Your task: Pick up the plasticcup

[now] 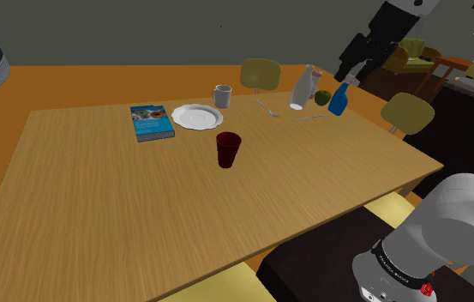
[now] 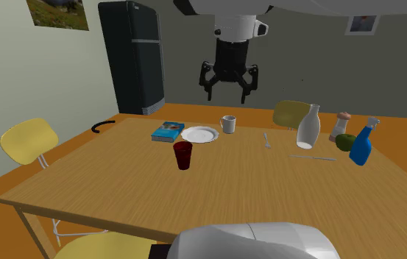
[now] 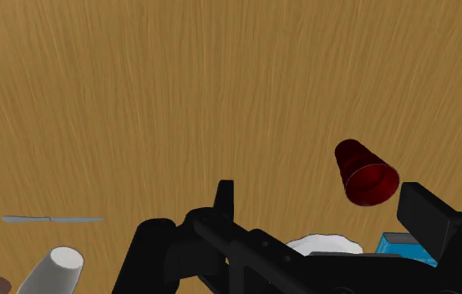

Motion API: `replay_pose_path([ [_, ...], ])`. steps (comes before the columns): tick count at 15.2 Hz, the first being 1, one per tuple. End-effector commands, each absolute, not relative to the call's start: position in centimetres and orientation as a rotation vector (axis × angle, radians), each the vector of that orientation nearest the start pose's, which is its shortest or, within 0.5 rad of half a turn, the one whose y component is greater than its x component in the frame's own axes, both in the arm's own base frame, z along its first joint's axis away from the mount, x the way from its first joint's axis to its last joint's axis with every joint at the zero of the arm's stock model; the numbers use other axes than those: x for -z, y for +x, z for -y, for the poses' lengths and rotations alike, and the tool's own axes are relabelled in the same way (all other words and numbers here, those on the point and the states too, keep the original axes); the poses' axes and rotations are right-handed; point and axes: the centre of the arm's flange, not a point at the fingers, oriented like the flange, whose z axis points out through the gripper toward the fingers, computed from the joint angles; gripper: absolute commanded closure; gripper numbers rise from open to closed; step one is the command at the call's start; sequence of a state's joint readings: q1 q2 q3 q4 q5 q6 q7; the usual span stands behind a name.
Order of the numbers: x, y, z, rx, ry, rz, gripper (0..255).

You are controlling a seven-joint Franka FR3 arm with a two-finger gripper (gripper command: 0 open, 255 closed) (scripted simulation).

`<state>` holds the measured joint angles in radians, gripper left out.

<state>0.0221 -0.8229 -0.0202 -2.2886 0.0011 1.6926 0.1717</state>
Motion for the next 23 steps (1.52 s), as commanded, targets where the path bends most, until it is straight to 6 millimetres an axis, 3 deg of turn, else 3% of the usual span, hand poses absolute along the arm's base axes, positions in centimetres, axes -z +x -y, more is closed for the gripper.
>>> replay_pose_path([
  [1,-64.6,30.8,0.2,0.348,-3.075,-0.254,0],
  [23,-43.5,49.5,-7.4,0.209,-2.978,-0.375,0],
])
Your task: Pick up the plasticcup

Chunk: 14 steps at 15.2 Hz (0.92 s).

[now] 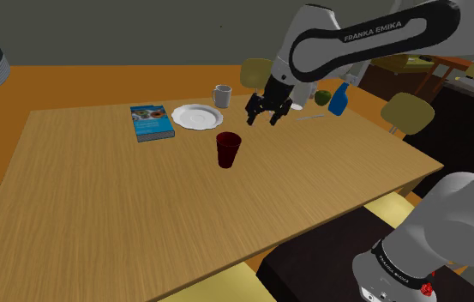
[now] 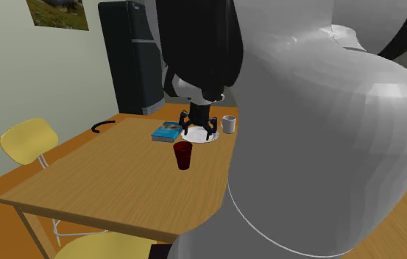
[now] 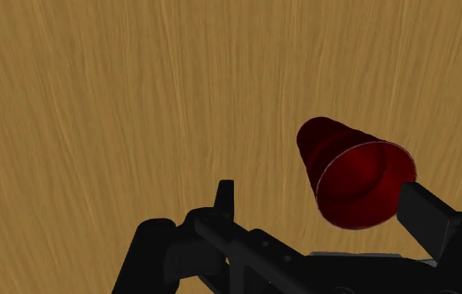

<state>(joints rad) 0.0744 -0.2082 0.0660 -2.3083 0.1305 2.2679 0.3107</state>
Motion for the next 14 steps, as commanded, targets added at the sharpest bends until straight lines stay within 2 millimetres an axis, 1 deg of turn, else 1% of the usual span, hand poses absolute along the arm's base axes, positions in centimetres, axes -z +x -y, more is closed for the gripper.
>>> replay_pose_path([
  [1,-42.6,50.3,-7.7,0.203,-2.973,-0.38,0],
  [7,-36.8,55.2,-10.0,0.168,-2.945,-0.411,0],
  [14,-33.1,55.2,-10.0,0.168,-2.945,-0.411,0],
])
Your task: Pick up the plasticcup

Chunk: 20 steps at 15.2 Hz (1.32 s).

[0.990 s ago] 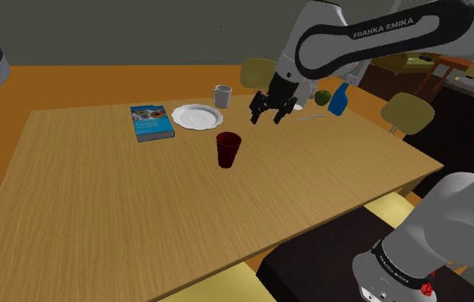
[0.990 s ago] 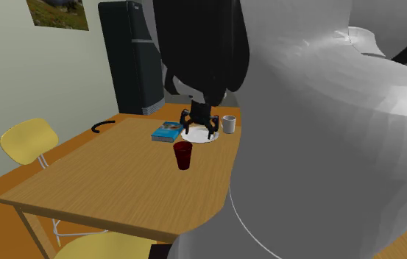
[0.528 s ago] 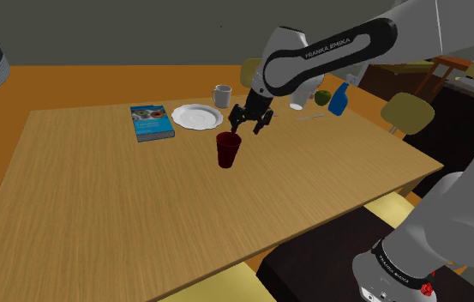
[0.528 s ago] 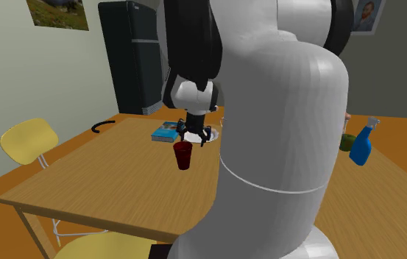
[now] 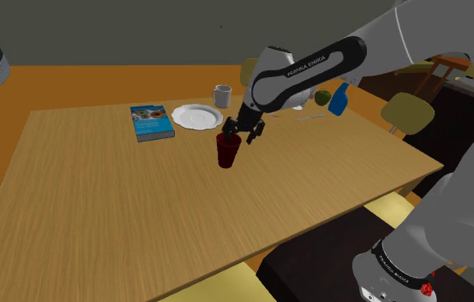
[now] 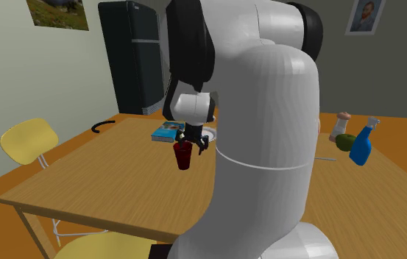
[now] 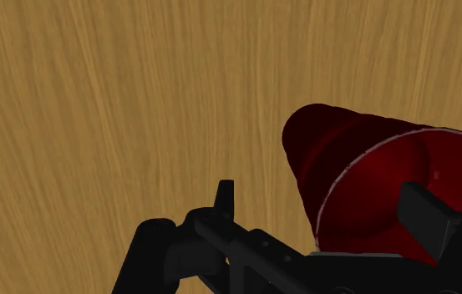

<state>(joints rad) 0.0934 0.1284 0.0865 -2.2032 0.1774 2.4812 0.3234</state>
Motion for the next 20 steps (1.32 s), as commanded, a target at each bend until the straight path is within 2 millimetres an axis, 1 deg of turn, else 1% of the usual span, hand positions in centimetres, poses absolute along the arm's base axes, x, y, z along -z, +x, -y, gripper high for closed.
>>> replay_pose_path([
  [1,-32.8,55.2,-10.0,0.168,-2.945,-0.411,0],
  [2,-32.8,55.1,-10.0,0.168,-2.945,-0.411,0],
  [3,-32.9,55.2,-9.9,0.168,-2.945,-0.411,255],
  [12,-32.8,55.2,-10.0,0.168,-2.945,-0.411,255],
  [20,-37.1,55.2,-10.0,0.168,-2.945,-0.411,255],
])
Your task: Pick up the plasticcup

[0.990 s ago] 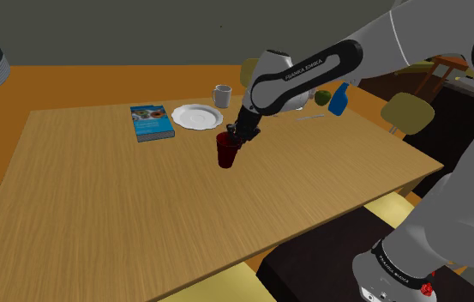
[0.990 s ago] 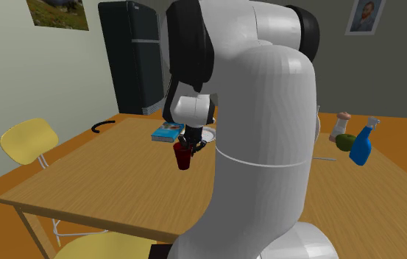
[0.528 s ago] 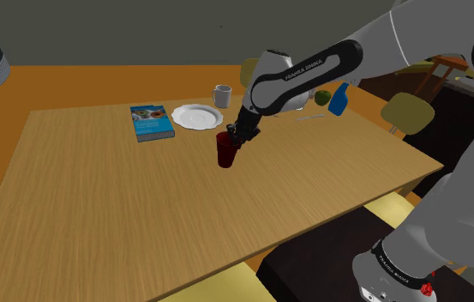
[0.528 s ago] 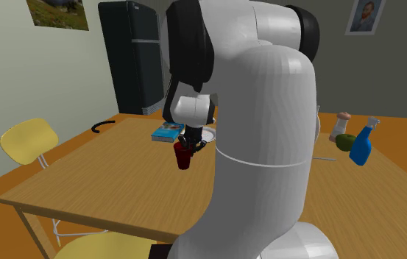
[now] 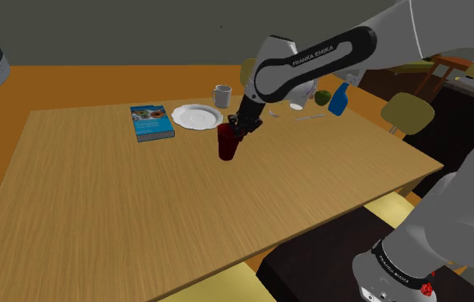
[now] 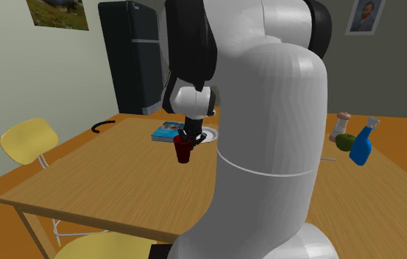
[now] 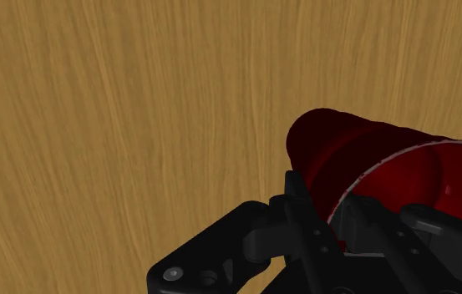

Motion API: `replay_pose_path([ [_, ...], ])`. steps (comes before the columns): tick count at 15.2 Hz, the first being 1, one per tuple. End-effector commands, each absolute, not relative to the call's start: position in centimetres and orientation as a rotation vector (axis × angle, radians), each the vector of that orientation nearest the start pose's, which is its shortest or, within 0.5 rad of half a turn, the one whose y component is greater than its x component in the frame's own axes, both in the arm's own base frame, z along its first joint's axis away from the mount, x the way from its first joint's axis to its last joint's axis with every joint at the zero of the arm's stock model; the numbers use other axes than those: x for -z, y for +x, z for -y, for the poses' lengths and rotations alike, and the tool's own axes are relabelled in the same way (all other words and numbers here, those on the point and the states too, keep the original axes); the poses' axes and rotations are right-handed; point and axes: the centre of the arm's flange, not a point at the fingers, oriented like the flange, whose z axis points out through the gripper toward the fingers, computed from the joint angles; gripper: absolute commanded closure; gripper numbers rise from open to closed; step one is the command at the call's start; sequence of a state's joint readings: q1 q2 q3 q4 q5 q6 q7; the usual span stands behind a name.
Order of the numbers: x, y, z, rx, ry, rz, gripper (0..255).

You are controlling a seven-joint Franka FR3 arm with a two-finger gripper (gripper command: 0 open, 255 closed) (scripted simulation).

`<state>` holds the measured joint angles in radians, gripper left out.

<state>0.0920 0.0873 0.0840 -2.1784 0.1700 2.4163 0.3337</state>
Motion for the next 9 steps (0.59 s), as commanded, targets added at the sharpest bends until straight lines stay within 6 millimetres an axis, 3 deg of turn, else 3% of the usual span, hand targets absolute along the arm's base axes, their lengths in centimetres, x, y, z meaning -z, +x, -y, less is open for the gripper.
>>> replay_pose_path([
  [1,-37.6,55.2,-10.0,0.168,-2.945,-0.411,255],
  [7,-40.8,55.2,-10.0,0.168,-2.945,-0.411,255],
  [9,-40.8,55.1,-10.0,0.168,-2.945,-0.411,255],
])
